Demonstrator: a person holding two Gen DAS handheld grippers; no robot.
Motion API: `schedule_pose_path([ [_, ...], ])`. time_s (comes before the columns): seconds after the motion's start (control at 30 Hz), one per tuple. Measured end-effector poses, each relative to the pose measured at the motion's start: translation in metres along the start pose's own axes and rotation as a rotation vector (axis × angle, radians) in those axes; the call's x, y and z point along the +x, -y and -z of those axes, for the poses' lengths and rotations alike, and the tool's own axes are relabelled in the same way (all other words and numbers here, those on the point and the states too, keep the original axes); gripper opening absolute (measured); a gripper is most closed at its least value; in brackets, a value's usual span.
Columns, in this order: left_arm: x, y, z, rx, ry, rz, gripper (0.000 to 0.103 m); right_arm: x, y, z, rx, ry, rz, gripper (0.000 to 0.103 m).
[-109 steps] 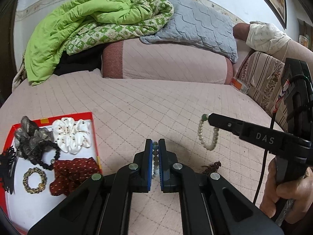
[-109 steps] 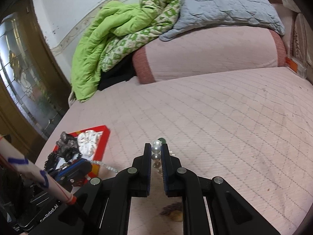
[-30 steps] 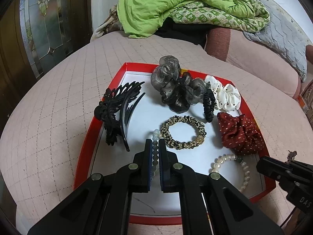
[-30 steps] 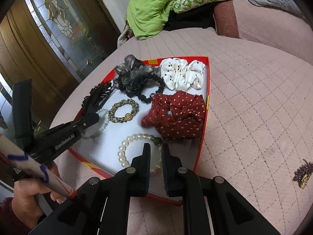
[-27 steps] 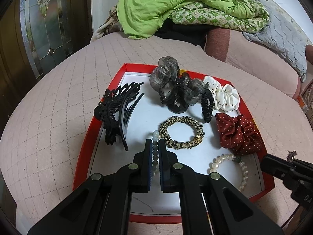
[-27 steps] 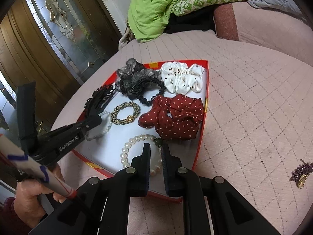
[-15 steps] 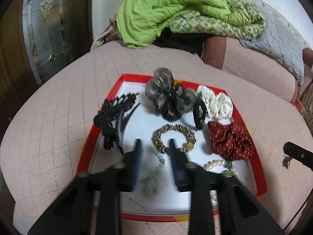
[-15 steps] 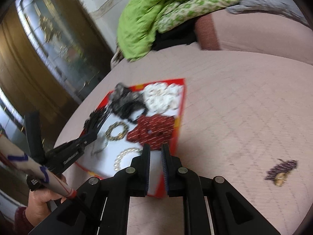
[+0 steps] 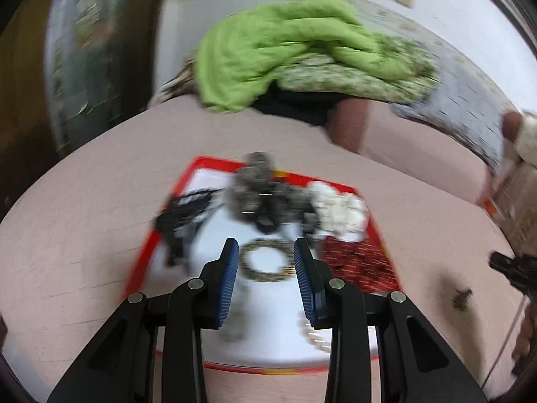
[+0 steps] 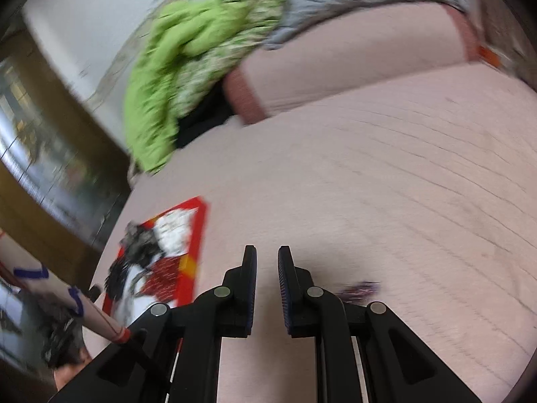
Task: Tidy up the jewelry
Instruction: 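Move the right gripper to the purple-leaf pendant and grasp it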
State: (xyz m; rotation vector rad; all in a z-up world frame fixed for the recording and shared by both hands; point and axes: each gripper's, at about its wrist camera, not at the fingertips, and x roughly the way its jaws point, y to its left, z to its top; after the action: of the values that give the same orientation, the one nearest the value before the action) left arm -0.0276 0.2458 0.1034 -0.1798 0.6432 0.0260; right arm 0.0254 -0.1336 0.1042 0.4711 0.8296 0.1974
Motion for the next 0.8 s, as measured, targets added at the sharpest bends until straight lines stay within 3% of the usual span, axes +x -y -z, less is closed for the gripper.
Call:
schedule_pose_path([
  [0.2, -0.004, 0.074, 0.012, 0.135, -0.026, 0.170, 0.033, -0.002, 0.052, 0.002, 0.104, -0.063, 0.075, 0.014],
  [0.33, -0.003, 0.111, 0.024, 0.231, -0.057, 0.235, 0.033, 0.012, 0.073, 0.009, 0.198, -0.138, 0.047, 0.014],
  [0.6, 0.001, 0.143, 0.049, 0.347, -0.117, 0.290, 0.033, 0.056, 0.055, 0.017, 0.185, -0.220, 0.046, 0.014],
  [0.8, 0.006, 0.152, 0.057, 0.386, -0.147, 0.303, 0.033, 0.061, 0.040, 0.016, 0.087, -0.203, 0.107, 0.014],
])
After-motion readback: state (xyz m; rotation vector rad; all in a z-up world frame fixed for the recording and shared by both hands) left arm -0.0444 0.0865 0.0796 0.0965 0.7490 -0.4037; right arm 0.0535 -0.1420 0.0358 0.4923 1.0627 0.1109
